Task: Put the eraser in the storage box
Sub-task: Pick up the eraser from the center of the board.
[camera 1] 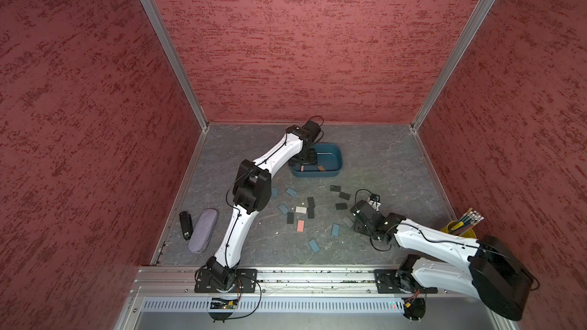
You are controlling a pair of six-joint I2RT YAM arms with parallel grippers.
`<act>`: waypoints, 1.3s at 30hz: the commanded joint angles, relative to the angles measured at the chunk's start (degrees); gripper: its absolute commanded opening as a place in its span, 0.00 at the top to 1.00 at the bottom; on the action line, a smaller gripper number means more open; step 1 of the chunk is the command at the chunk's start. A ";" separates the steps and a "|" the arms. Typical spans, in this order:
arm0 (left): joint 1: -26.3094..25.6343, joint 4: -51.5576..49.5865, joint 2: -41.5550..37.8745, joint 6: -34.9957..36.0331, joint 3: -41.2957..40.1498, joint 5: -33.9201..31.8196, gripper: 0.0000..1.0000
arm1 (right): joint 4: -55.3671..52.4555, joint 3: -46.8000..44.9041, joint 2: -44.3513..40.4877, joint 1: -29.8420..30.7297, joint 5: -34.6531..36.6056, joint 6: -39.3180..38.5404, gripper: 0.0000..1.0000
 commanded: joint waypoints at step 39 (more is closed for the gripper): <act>-2.23 10.40 -62.37 -9.23 -56.82 -8.49 0.00 | -6.24 17.37 4.40 0.35 6.96 -5.73 0.88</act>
